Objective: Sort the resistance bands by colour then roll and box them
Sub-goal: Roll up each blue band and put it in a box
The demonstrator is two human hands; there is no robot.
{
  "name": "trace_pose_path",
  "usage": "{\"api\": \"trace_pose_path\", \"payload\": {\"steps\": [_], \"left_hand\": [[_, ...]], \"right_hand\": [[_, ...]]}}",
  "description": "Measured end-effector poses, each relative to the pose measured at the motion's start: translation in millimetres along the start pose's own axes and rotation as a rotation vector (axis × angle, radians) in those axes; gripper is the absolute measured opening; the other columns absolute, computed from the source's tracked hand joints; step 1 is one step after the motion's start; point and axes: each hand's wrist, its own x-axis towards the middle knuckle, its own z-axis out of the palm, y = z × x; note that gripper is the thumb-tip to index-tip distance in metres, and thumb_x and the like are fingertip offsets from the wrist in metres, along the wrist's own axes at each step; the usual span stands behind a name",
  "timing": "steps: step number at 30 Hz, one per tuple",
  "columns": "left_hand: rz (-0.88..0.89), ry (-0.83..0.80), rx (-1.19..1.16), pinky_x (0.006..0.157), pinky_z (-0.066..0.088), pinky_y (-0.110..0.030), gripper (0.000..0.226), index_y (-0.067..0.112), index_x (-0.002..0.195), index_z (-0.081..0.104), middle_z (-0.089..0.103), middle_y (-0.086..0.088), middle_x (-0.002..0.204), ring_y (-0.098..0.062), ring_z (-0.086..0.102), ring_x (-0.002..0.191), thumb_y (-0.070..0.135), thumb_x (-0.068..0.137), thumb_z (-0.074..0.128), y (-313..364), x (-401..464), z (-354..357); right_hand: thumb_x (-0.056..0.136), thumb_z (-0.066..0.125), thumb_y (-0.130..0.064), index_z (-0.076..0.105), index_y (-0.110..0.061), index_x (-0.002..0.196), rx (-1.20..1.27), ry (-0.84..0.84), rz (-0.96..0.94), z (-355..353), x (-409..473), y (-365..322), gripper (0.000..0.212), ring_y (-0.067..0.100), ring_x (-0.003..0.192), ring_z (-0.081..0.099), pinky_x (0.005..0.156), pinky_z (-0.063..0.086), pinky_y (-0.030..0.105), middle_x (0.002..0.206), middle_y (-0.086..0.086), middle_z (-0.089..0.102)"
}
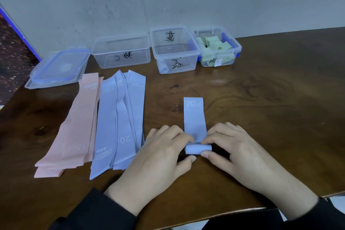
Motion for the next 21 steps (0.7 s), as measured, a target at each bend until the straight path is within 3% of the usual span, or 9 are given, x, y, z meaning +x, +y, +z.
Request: {"api": "trace_pose_path", "payload": {"steps": [5,11,15,21], "left_hand": [[0.011,0.004,0.010,0.079,0.045,-0.031,0.030,0.031,0.106,0.064,0.052,0.018,0.099,-0.005,0.045,0.090,0.047,0.096,0.040,-1.0,0.1,0.3],[0.005,0.026,-0.002,0.080,0.046,-0.030,0.034,0.030,0.115,0.065,0.055,0.016,0.101,-0.005,0.048,0.092,0.048,0.094,0.044,-1.2,-0.4,0.8],[0.010,0.018,-0.003,0.079,0.047,-0.032,0.029,0.031,0.110,0.065,0.056,0.017,0.100,-0.005,0.049,0.091,0.045,0.094,0.044,-0.9,-0.2,0.8],[0.000,0.007,0.005,0.081,0.044,-0.030,0.031,0.032,0.111,0.065,0.054,0.017,0.100,-0.005,0.047,0.091,0.044,0.097,0.040,-0.7,-0.8,-0.3]], "right_hand": [[0.095,0.052,-0.057,0.068,-0.033,0.117,-0.012,-0.001,0.009,0.3,0.1,1.0,0.036,0.004,0.100,0.053,0.086,0.047,0.034,0.109,-0.024,0.055],[0.095,0.051,-0.054,0.069,-0.033,0.111,-0.004,0.003,0.017,0.3,0.0,1.4,0.031,0.002,0.099,0.052,0.085,0.047,0.033,0.108,-0.024,0.054],[0.098,0.047,-0.055,0.070,-0.034,0.115,-0.014,-0.002,0.020,0.6,0.4,0.6,0.035,0.002,0.100,0.052,0.086,0.047,0.033,0.108,-0.025,0.053],[0.092,0.060,-0.050,0.061,-0.037,0.112,0.006,-0.008,0.037,-0.3,0.3,0.8,0.024,0.005,0.103,0.053,0.088,0.047,0.034,0.109,-0.024,0.054]]}}
